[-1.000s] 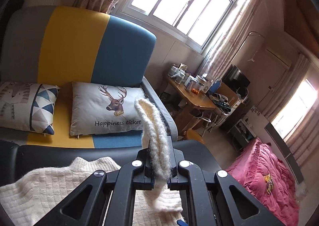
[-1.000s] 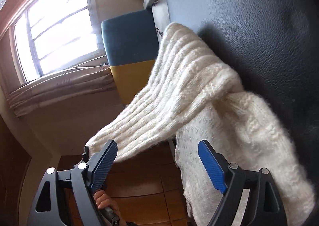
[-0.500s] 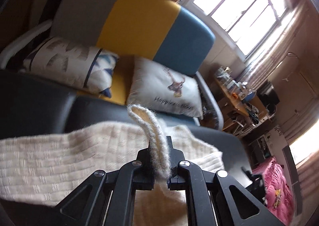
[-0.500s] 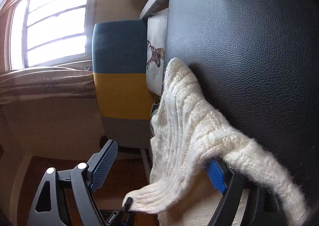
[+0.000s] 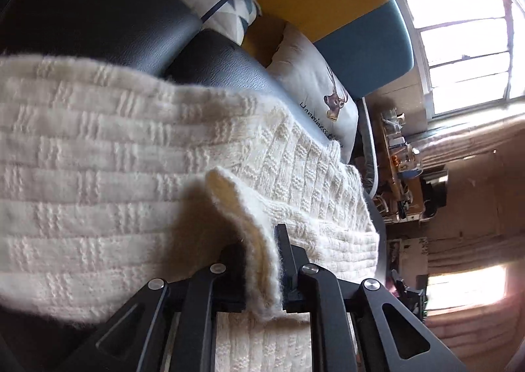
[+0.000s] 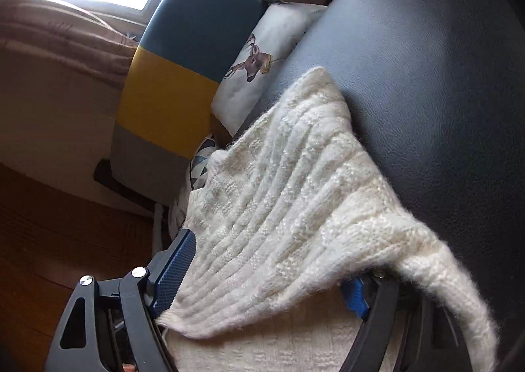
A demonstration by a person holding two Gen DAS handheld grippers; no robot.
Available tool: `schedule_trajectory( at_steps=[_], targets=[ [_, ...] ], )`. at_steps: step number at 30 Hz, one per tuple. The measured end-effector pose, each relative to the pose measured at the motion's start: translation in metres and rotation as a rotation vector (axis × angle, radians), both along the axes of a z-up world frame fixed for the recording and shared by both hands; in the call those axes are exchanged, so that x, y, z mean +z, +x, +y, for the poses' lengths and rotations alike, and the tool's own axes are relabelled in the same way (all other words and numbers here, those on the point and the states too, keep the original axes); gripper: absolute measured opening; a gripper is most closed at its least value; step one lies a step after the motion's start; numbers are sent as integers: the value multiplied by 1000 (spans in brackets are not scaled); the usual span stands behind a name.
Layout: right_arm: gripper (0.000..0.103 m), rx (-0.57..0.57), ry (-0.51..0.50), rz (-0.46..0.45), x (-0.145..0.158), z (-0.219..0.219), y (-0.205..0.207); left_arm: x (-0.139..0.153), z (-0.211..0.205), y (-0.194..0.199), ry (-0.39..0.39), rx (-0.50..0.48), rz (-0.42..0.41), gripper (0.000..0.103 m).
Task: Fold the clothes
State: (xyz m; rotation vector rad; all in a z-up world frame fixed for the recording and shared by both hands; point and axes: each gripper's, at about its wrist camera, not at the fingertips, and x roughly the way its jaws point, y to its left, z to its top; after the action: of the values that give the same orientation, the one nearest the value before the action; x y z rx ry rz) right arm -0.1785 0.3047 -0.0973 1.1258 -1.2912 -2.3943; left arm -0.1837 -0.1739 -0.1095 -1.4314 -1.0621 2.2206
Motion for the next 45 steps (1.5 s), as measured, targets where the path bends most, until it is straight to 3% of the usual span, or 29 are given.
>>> schedule_trajectory(
  at_steps=[1, 4, 6, 8, 11, 13, 15, 17, 19, 22, 24, 27, 31, 35, 39, 42, 44, 45],
  targets=[
    [69, 4, 33, 42, 6, 2, 8, 7, 4, -2, -37, -11, 27, 8],
    [58, 0, 136, 126, 24, 3, 15, 52, 9, -4, -25, -9, 212, 8],
    [55, 10, 165, 107, 20, 2, 12, 83, 8, 0, -27, 17, 341, 8],
    [55, 28, 171, 46, 2, 2, 12, 96, 7, -2, -55, 45, 401, 8],
    [49, 23, 154, 4, -20, 6, 19, 67, 5, -11, -163, 47, 299, 8],
    [49, 25, 156, 7, -19, 9, 21, 31, 6, -20, -215, 40, 165, 8],
    [49, 26, 157, 10, -19, 12, 23, -1, -1, -18, -200, 55, 81, 8],
    [49, 11, 175, 21, -14, 14, 22, -8, -11, -11, -121, 91, 91, 10],
    [49, -2, 210, 67, -4, 12, 23, -8, -14, -9, -92, 110, 77, 10],
    [49, 2, 283, 41, -4, 9, 19, 14, -4, -8, -100, 78, 154, 10],
    [42, -15, 250, 12, -13, 16, 21, 25, 7, -10, -189, 57, 180, 10],
    [43, 10, 172, -24, -15, 25, 27, 4, 15, -19, -281, 14, 77, 10],
    [46, 128, 171, -46, -5, 29, 43, 2, -1, -7, -192, 48, 66, 11],
    [46, 206, 308, 50, 30, 26, 62, 17, -13, 11, -234, 93, 74, 20],
    [46, 288, 574, 162, 61, -6, 47, 40, -21, 27, -264, 132, 141, 21],
    [46, 356, 691, 126, 50, -29, 19, 58, -5, 33, -270, 64, 218, 26],
    [46, 379, 749, 23, 25, -36, 5, 54, 18, 30, -346, -35, 215, 43],
    [47, 380, 762, -34, 9, -34, 1, 48, 29, 28, -397, -84, 200, 44]
  ],
)
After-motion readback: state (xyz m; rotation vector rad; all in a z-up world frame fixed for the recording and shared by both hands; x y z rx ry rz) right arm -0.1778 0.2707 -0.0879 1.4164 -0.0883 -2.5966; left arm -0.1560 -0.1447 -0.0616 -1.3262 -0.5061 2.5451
